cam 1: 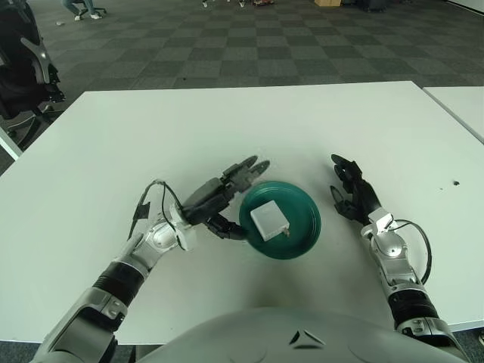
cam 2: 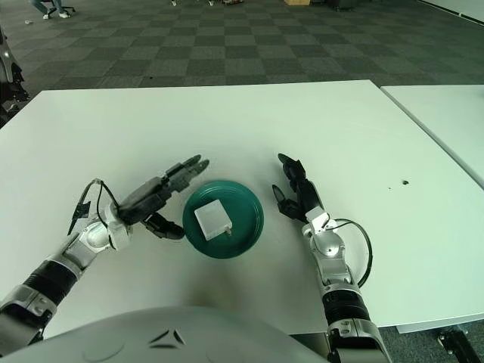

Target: Put the charger into the plate.

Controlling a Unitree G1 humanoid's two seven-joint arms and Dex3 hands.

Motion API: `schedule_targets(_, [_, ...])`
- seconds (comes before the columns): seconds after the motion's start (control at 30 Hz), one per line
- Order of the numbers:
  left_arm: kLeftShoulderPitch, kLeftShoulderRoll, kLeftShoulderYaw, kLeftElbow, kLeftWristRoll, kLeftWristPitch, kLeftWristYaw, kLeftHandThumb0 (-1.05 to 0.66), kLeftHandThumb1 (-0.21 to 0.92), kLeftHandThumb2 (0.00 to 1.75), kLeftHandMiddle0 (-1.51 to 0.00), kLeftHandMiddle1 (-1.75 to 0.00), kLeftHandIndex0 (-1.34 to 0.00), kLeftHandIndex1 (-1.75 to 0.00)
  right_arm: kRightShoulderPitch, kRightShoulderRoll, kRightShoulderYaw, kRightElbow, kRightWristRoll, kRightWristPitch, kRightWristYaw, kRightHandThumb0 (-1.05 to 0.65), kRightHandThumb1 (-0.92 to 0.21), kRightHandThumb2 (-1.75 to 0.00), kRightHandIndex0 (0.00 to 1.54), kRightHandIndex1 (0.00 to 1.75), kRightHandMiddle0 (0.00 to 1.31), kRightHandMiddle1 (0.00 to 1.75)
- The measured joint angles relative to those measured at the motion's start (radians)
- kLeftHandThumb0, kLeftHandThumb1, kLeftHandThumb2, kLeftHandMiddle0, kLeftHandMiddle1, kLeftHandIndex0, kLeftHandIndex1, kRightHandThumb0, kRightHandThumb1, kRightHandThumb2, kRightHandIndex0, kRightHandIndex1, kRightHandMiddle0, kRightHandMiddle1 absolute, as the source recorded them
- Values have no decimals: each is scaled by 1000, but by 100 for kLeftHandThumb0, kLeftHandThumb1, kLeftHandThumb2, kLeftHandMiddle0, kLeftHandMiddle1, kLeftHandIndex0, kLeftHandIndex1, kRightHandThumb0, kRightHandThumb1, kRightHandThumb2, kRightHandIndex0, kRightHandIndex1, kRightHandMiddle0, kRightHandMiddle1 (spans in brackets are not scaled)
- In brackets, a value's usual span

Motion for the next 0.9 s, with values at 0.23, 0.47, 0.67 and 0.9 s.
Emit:
schedule_targets(0.23, [126, -227, 82, -73, -217, 64, 92, -105, 92, 87, -1, -1, -1, 0, -2, 3, 6, 2, -1, -6, -7, -73, -92, -62, 15, 0, 0, 43])
schedule_targets(0.47, [215, -382, 134, -49, -496, 40, 16, -105, 92, 92, -6, -2, -8, -5, -12, 4, 10, 3, -1, -5, -9, -75, -92, -62, 16, 0, 0, 44])
schedule_targets(0.67, [258, -448, 193, -70, -580, 50, 11, -105, 92, 92, -9, 0, -1, -32, -14, 5, 11, 13, -1, -6, -10, -75, -92, -62, 15, 0, 0, 44])
schedule_targets(0.9, [294, -453, 224, -103, -549, 106, 16, -103, 92, 96, -7, 0, 0, -31, -29, 5, 11, 33, -1, -14, -10, -74, -92, -62, 15, 0, 0, 44])
